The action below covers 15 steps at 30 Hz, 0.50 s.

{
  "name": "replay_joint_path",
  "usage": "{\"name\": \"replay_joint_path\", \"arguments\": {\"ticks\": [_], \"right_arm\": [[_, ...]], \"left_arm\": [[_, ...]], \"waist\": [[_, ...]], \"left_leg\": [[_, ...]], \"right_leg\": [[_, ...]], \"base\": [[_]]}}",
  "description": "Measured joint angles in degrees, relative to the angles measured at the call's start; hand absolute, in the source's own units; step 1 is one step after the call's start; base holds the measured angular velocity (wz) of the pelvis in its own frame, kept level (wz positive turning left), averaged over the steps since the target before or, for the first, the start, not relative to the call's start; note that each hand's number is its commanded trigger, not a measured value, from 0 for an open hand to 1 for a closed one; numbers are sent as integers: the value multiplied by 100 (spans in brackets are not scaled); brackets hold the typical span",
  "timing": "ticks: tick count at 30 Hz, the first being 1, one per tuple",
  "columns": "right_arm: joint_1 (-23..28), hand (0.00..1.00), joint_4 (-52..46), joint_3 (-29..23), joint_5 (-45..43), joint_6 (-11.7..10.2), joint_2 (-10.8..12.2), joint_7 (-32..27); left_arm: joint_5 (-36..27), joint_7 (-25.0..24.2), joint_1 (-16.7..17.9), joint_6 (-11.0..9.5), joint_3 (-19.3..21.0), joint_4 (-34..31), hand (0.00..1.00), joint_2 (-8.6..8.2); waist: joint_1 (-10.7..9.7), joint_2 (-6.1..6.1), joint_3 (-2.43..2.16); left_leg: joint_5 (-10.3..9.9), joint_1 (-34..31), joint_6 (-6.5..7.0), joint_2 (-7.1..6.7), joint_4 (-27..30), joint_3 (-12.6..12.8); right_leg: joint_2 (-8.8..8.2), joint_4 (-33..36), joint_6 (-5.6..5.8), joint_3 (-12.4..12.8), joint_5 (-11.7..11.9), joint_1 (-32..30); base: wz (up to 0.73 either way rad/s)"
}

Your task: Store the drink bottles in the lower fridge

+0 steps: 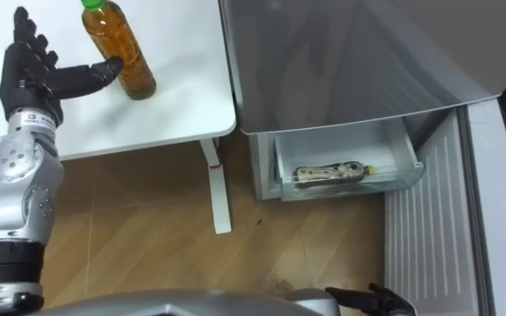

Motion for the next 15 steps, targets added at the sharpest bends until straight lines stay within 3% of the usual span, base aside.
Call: {"name": "replay_joint_path", "arguments": {"ticks": [15], "right_arm": [[51, 0, 24, -1, -386, 64, -15, -68]], "left_arm": [[-221, -53, -428, 20, 3, 420, 0, 8]], "waist": [[-15, -17, 5]], "left_leg": [[-1, 77, -1, 9, -36, 93]], "right_leg": [[10, 15, 0, 87, 0, -24]], "base": [[-2]]}}
